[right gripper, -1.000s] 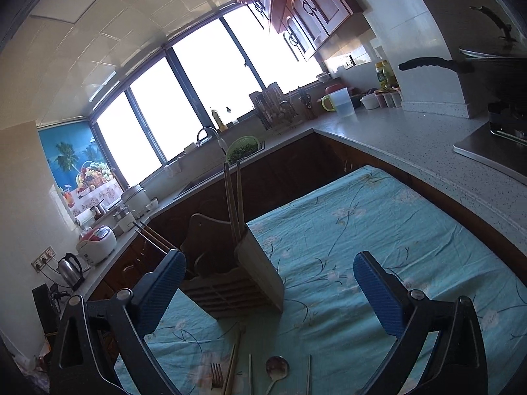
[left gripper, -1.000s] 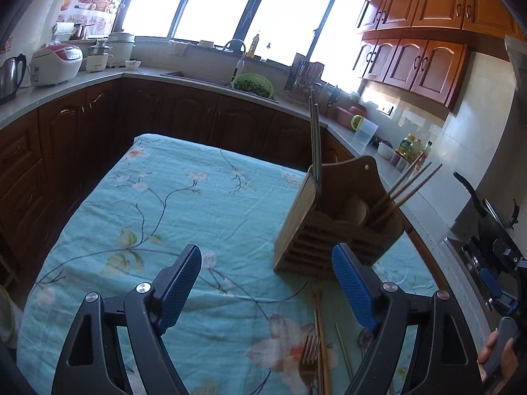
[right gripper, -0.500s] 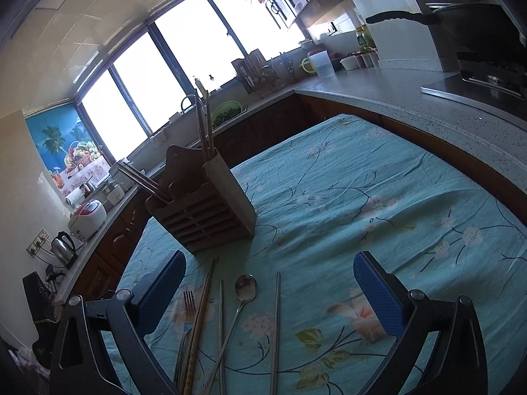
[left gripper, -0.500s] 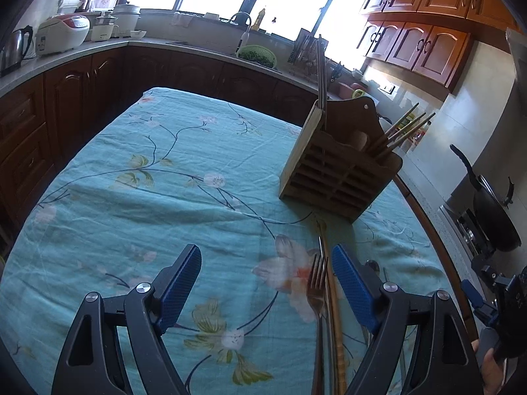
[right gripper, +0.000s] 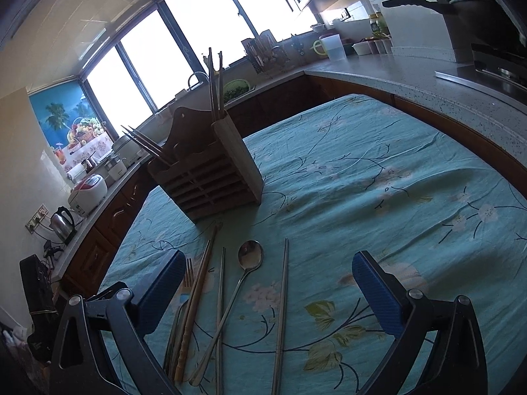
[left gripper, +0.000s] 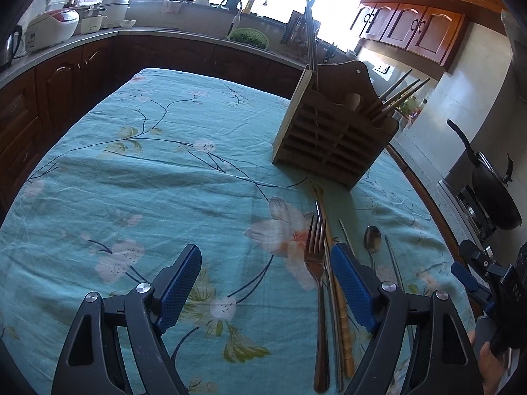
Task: Organize utensils
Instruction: 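Move both open tools back down to the loose utensils on the cloth, then close the left tool on a metal fork while the right tool grasps a metal spoon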
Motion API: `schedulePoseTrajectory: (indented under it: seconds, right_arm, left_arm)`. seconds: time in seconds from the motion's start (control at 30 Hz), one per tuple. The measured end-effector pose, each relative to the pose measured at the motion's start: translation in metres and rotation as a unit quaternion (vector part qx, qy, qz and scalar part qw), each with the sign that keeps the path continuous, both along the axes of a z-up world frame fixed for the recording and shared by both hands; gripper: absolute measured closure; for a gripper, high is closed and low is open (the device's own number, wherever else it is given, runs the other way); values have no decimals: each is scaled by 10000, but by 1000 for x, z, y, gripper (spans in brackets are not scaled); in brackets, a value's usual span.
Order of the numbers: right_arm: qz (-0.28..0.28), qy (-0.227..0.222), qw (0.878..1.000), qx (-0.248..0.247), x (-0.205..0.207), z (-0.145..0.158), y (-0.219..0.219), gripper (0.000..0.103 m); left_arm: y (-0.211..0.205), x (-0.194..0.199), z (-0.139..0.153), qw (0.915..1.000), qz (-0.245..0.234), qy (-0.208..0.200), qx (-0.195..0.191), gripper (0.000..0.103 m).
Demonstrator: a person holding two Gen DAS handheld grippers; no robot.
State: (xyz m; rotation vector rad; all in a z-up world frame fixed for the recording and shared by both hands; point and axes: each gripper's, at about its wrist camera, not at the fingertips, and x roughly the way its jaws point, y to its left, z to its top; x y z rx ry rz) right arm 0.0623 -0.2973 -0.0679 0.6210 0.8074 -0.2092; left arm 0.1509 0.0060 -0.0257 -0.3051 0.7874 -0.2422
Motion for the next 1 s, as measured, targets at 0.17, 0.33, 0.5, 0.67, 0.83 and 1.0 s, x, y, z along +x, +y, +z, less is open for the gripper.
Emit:
schedulePoseTrajectory:
  seconds: [0.17,0.33,0.5,0.67,0.83,1.0]
  right_arm:
    - [178,114,9998,32,10,-8,6,6]
    - [401,340,9986,114,27,-20,10,28]
    - [658,528,9964,100,49,-30,14,39]
    - [932,837,9920,137,73,-51,16,51]
    - [1142,1148,9867,163,90,-71,14,61]
    - [1339,1246,9830,184,98,-76,12,95]
  left_arm:
    - [-9,9,-6,9997,-172,138,70,23]
    - [-22,21,-10,9987,-402,248,169,31]
    - [-32,32,-13,9974,-591,326,268,41]
    - [-37,42,-17,9963,-697,426,253,45]
    - [-45,54,-19,9947,-853,471,322,45]
    - [-57,71,-21,9919,-1072,494,463,46]
